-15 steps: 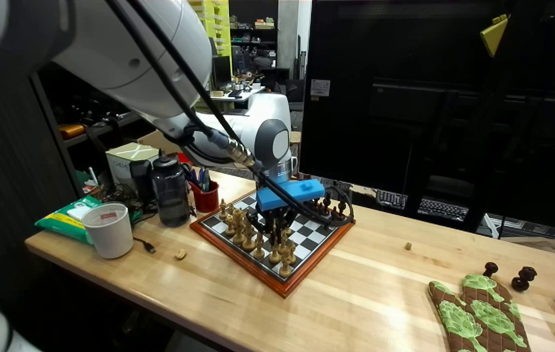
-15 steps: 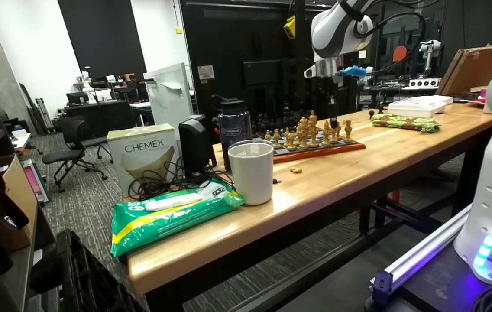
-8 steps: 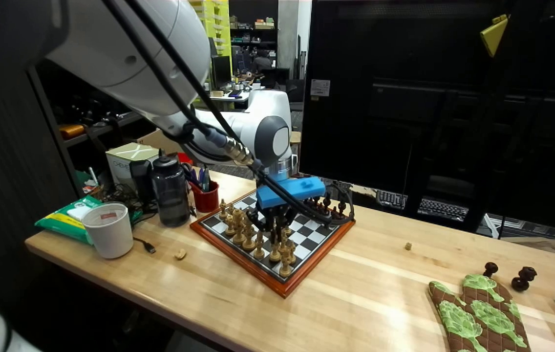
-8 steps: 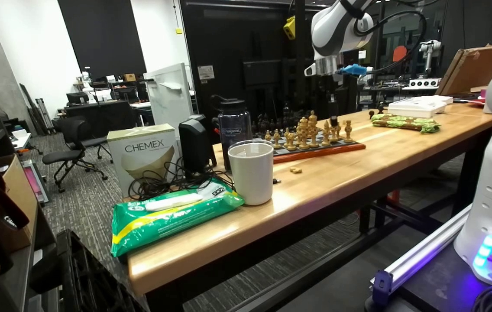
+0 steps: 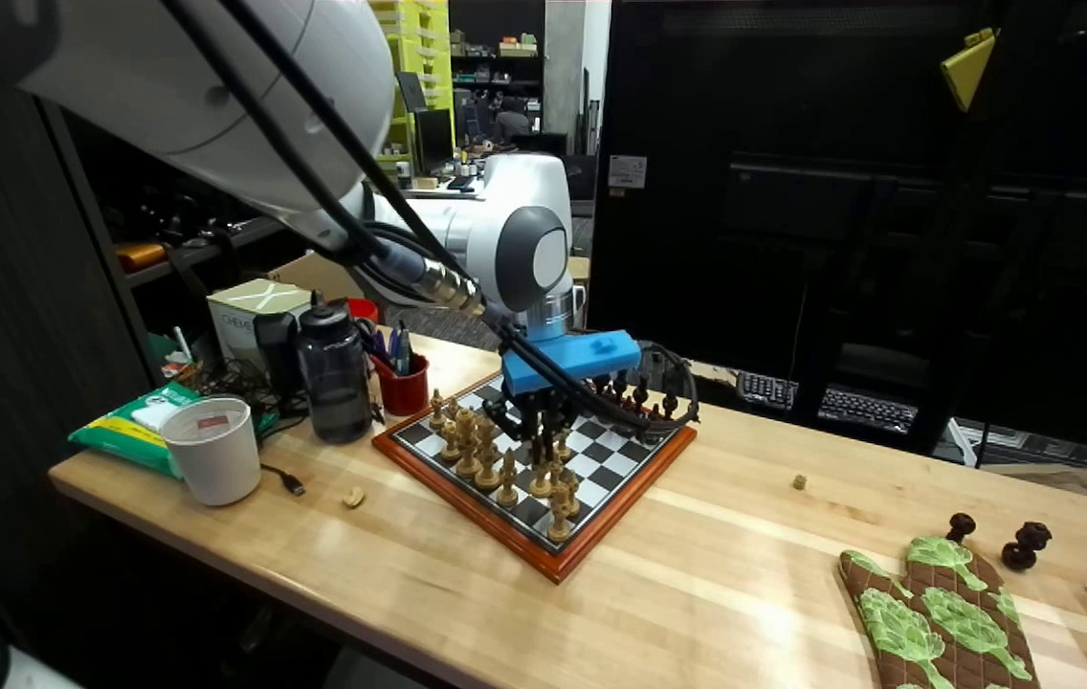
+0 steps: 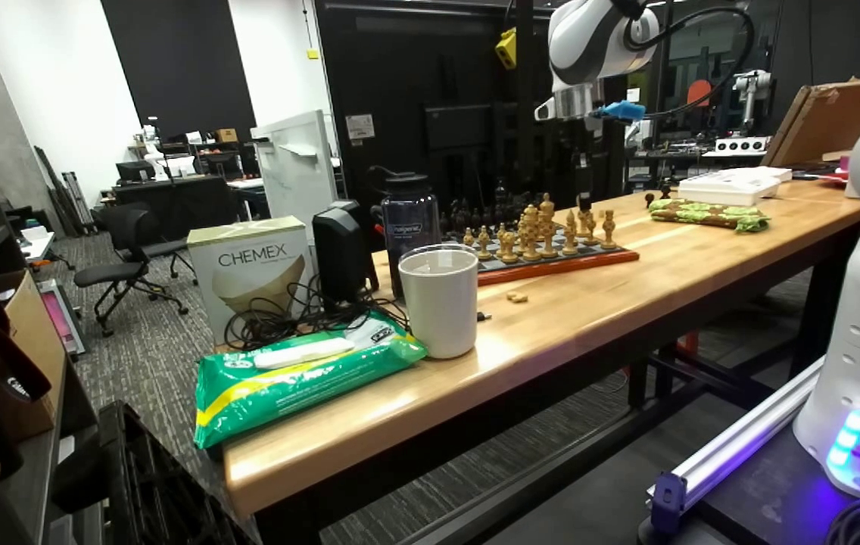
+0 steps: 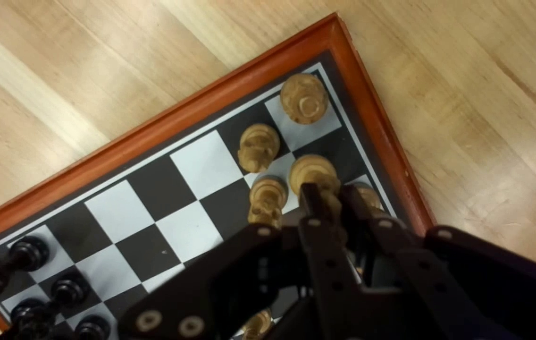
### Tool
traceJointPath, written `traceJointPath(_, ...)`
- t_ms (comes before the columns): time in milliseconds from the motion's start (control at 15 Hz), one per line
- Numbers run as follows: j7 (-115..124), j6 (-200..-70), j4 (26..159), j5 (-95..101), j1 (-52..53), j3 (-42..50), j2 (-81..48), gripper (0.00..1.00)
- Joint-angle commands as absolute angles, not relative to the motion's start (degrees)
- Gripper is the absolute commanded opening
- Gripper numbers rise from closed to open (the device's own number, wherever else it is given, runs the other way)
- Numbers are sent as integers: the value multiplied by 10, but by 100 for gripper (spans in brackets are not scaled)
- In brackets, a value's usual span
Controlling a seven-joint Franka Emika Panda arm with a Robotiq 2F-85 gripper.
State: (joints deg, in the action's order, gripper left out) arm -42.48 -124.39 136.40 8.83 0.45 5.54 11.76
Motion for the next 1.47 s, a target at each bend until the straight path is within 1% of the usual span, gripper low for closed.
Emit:
traceJointPath(0, -426, -1227, 1373, 87, 2, 53, 158, 4)
traceJointPath(333, -416, -1220, 1369, 87, 3, 53, 171, 4)
traceJointPath(1400, -331, -1192, 1298, 82, 2, 54, 147, 4)
